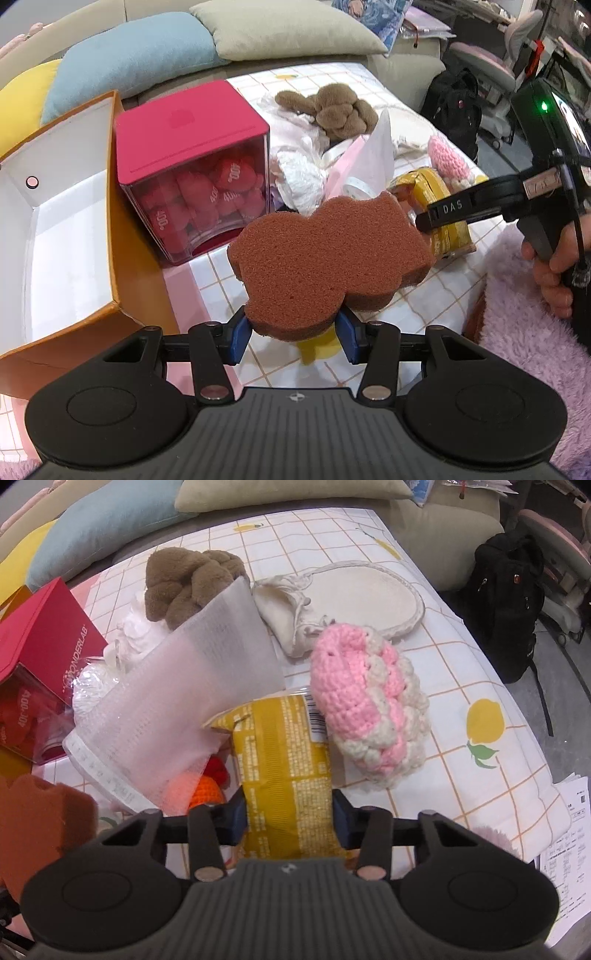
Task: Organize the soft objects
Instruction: 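Grasp the brown sponge with the left tool while the right tool grasps the yellow snack bag, then carry sponge and snack bag into the orange box and open both tools, then move both tools back toward the pile of soft items, then grasp the pink cloth with the left tool while the right tool grasps the mesh bag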
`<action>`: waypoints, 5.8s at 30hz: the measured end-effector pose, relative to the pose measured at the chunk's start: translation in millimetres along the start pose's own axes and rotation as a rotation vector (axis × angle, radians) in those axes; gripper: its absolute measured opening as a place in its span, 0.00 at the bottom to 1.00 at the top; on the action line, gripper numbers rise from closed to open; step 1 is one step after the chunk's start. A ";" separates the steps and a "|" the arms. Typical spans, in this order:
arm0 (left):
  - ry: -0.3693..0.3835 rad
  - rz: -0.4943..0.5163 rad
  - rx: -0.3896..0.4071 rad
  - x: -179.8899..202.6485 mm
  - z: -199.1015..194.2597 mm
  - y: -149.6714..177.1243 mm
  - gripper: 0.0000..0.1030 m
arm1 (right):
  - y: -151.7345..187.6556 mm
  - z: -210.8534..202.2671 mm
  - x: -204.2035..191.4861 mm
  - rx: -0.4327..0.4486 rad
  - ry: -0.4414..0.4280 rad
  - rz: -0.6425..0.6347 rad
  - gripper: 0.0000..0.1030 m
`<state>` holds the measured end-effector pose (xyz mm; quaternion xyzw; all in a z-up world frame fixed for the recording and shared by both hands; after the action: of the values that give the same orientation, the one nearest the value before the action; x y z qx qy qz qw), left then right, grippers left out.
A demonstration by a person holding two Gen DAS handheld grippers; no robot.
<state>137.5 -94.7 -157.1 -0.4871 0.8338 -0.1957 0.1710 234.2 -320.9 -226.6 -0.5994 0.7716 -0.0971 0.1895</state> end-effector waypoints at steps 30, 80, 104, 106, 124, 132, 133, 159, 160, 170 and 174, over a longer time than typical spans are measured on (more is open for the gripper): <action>-0.241 -0.200 0.003 -164.1 -92.0 38.7 0.54 | 29.1 -160.7 -261.1 0.102 -0.471 -0.407 0.39; -0.186 -0.117 -0.159 -204.0 -55.7 61.4 0.84 | 72.9 -70.9 -360.1 -0.098 -0.163 -0.850 0.55; -0.184 -0.239 0.368 -116.2 -102.8 13.1 0.78 | 50.7 -141.1 -170.8 0.344 -0.226 -0.371 0.67; -0.152 -0.221 0.363 -101.0 -95.6 9.2 0.78 | 53.6 -134.6 -150.1 0.346 -0.187 -0.347 0.68; 0.052 -0.082 0.266 -9.5 -31.1 -28.1 0.77 | 45.3 -106.1 -27.9 0.271 -0.043 -0.034 0.70; 0.048 0.000 0.259 10.2 -4.1 -62.9 0.77 | 26.4 -96.5 -3.2 0.278 -0.055 0.064 0.70; 0.039 0.008 0.253 10.6 -0.2 -64.7 0.77 | 23.5 -96.2 -5.6 0.285 -0.066 0.064 0.70; 0.015 0.117 0.171 14.5 33.6 -75.7 0.77 | -10.3 -42.3 -29.0 0.196 -0.258 0.148 0.00; 0.016 0.130 0.174 16.3 34.8 -77.9 0.77 | -9.1 -47.6 -24.4 0.200 -0.250 0.155 0.00; 0.097 0.076 0.124 27.3 82.4 -86.8 0.77 | 8.1 -53.8 10.7 0.168 -0.207 0.220 0.00; 0.132 -0.090 0.080 17.1 100.8 -88.2 0.77 | 8.9 -45.1 6.2 0.146 -0.213 0.212 0.00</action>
<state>243.3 -165.5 -202.4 -0.5028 0.8121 -0.2681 0.1261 206.5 -328.1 -190.1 -0.5061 0.7970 -0.0685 0.3225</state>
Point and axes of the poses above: each gripper's, at about its wrist camera, not at the fingertips, and z roughly the way its jaws point, x to its right, y to its underside, the point moved 7 cm from there along z, roughly the way its jaws point, and after that the axes turned 15 degrees about z, right-handed, at the moved point
